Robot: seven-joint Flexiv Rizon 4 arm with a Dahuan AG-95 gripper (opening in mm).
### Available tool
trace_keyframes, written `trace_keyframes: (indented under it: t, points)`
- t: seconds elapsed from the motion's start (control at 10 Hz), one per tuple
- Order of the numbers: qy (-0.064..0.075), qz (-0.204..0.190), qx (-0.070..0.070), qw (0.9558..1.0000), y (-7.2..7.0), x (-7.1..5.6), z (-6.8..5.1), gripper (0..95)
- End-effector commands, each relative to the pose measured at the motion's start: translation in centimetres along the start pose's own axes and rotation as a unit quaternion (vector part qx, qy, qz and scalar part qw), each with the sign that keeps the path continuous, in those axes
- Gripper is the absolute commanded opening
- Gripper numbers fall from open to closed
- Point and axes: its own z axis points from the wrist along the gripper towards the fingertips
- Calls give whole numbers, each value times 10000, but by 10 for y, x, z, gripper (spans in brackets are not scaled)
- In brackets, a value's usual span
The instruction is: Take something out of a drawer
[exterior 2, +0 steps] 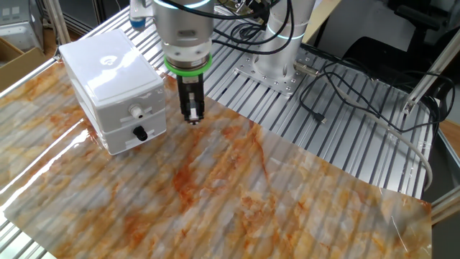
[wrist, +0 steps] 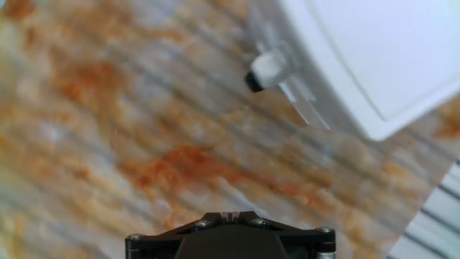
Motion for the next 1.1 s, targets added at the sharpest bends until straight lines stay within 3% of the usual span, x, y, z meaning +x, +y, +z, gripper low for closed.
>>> trace_keyframes:
  t: [0.1, 0.3, 0.8, 1.1]
  points:
    - [-241, 998, 13, 9947, 5, -16, -3, 0]
    - [-331, 1265, 45, 9914, 7, -29, -6, 0]
    - [-383, 1919, 85, 9806, 6, -59, -10, 0]
    - [-365, 2257, 244, 9732, 8, -74, -10, 0]
